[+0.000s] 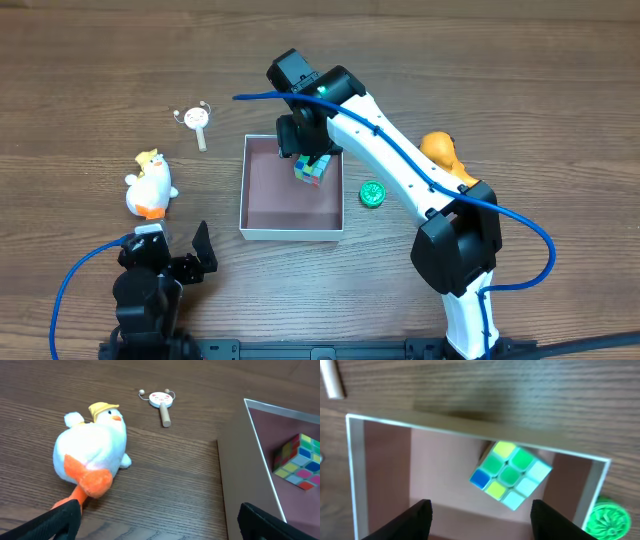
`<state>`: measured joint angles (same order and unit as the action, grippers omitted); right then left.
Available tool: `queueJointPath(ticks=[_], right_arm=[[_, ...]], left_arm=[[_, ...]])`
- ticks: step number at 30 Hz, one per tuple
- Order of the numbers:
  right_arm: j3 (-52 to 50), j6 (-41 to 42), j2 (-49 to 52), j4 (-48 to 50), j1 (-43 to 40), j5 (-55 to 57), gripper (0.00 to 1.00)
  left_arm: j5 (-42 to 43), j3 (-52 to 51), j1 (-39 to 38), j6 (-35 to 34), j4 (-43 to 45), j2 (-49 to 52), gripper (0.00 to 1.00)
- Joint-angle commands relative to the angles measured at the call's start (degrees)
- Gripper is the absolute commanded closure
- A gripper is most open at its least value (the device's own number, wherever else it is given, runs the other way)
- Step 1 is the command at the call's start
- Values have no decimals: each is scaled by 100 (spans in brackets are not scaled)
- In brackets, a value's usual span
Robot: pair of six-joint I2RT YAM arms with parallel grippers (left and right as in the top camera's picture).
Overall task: Pack container
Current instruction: 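Lower the cube into the box and open the right gripper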
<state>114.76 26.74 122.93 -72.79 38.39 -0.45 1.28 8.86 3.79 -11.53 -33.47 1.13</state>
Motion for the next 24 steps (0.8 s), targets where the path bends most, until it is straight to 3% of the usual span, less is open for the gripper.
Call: queueJointPath(ticks=[1, 7, 15, 24], right_arm=[[164, -17, -219, -98, 24, -756, 48], [31, -17, -199, 15, 28, -824, 96], [-737, 81, -118, 1154, 177, -817, 96], [-800, 205, 267, 1423, 184, -404, 96]], left_arm=[[-22, -20, 42, 127, 11, 11, 0], [-22, -20, 42, 127, 13, 13, 0], [-22, -20, 42, 127, 11, 11, 0], [-22, -20, 42, 127, 11, 13, 0]])
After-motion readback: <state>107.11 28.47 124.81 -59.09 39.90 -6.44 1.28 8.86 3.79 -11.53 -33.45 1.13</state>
